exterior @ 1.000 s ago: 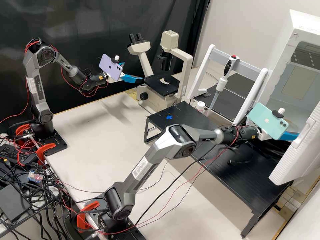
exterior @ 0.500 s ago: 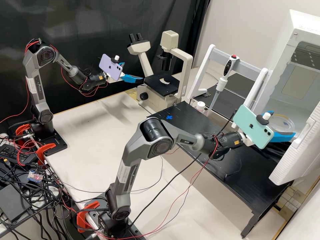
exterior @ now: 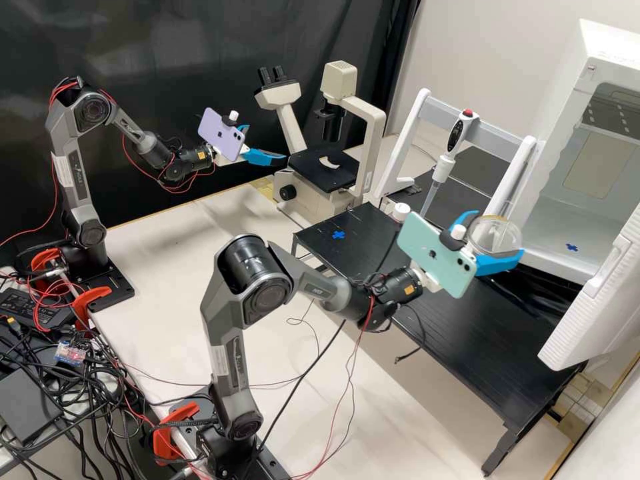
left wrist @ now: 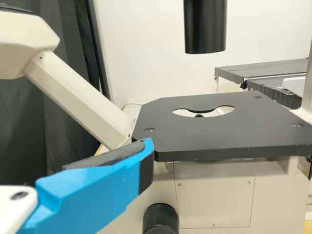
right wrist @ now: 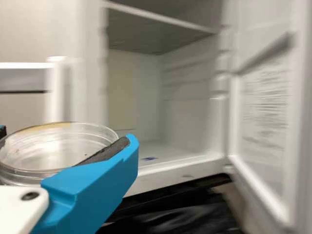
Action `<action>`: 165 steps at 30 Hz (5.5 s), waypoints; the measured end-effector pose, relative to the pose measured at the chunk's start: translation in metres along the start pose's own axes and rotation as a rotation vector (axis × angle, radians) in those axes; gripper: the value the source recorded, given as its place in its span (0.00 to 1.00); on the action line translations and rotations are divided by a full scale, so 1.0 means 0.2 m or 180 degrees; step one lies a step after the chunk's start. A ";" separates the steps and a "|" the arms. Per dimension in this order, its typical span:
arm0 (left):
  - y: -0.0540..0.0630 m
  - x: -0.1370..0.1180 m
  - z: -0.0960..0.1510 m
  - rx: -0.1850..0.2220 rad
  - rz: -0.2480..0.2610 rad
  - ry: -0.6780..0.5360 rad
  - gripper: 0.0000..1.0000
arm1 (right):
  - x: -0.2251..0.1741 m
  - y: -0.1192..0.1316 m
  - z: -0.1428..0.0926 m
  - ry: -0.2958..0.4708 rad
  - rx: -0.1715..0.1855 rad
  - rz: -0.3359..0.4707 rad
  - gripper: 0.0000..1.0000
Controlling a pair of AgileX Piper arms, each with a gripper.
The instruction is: Move the petri dish to the microscope
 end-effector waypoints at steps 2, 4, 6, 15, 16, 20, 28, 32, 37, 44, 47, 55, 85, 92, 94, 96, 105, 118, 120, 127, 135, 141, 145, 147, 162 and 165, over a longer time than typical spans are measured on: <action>0.00 0.00 0.00 0.0000 0.0000 0.0000 1.00 | -0.05 -0.05 -0.04 0.0099 0.0013 -0.0133 0.00; 0.00 0.00 0.00 0.0000 0.0000 0.0000 1.00 | -0.09 -0.10 -0.07 0.0163 0.0042 -0.0256 0.00; 0.00 0.00 0.00 0.0000 0.0000 0.0000 1.00 | -0.12 -0.15 -0.11 0.0244 0.0068 -0.0389 0.00; 0.00 0.00 0.00 0.0000 0.0000 0.0000 1.00 | -0.20 -0.36 -0.27 0.0629 0.0114 -0.0901 0.00; 0.00 0.00 0.00 0.0000 0.0000 0.0000 1.00 | -0.20 -0.40 -0.29 0.0688 0.0092 -0.0966 0.00; 0.00 0.00 0.00 0.0000 0.0000 0.0000 1.00 | -0.20 -0.48 -0.37 0.0879 0.0033 -0.1113 0.00; 0.00 0.00 0.00 0.0000 0.0000 0.0000 1.00 | -0.13 -0.65 -0.55 0.1128 -0.0082 -0.1210 0.00; 0.00 0.00 0.00 0.0000 0.0000 0.0000 1.00 | -0.09 -0.76 -0.63 0.1139 -0.0153 -0.1376 0.00; 0.00 0.00 0.00 0.0000 0.0000 0.0000 1.00 | -0.06 -0.89 -0.72 0.1186 -0.0236 -0.1611 0.00; 0.00 0.00 0.00 0.0000 0.0000 0.0000 1.00 | 0.00 -1.05 -0.81 0.1209 -0.0333 -0.1874 0.00; 0.00 0.00 0.00 0.0000 0.0000 0.0000 1.00 | 0.02 -1.10 -0.85 0.1201 -0.0348 -0.1966 0.00; 0.00 0.00 0.00 0.0000 0.0000 0.0000 1.00 | 0.15 -1.23 -0.89 0.1023 -0.0350 -0.2049 0.00; 0.00 0.00 0.00 0.0000 0.0000 0.0000 1.00 | 0.39 -1.55 -0.96 0.0769 -0.0360 -0.2308 0.00; 0.00 0.00 0.00 0.0000 0.0000 0.0000 1.00 | 0.36 -1.56 -0.98 0.0831 -0.0344 -0.2354 0.00; 0.00 0.00 0.00 0.0000 0.0000 0.0000 1.00 | 0.35 -1.57 -0.98 0.0852 -0.0366 -0.2366 0.00; 0.00 0.00 0.00 0.0000 0.0000 0.0000 1.00 | 0.35 -1.57 -0.99 0.0856 -0.0352 -0.2385 0.00; 0.00 0.00 0.00 0.0000 0.0000 0.0000 1.00 | 0.36 -1.63 -0.98 0.0816 -0.0348 -0.2439 0.00; 0.00 0.00 0.00 0.0000 0.0000 0.0000 1.00 | 0.39 -1.68 -0.95 0.0814 -0.0258 -0.2611 1.00; 0.00 0.00 0.00 0.0000 0.0000 0.0000 1.00 | 0.39 -1.68 -0.95 0.0820 -0.0236 -0.2626 1.00; 0.00 0.00 0.00 0.0000 0.0000 0.0000 1.00 | 0.40 -1.68 -0.94 0.0819 -0.0208 -0.2648 1.00; 0.00 0.00 0.00 0.0000 0.0000 0.0000 1.00 | 0.35 -1.63 -0.86 0.0776 -0.0185 -0.2640 1.00; 0.00 0.00 0.00 0.0000 0.0000 0.0000 1.00 | 0.22 -1.46 -0.83 0.0877 -0.0118 -0.2549 1.00; 0.00 0.00 0.00 0.0000 0.0000 0.0000 1.00 | 0.10 -1.32 -0.81 0.0964 -0.0117 -0.2488 1.00; 0.00 0.00 0.00 0.0000 0.0000 0.0000 1.00 | 0.04 -1.25 -0.78 0.1040 -0.0104 -0.2410 1.00; 0.00 0.00 0.00 0.0000 0.0000 0.0000 1.00 | -0.20 -0.65 -0.44 0.1192 0.0029 -0.1203 1.00; 0.00 0.00 0.00 0.0000 0.0000 0.0000 1.00 | -0.24 -0.55 -0.36 0.1042 0.0008 -0.0989 1.00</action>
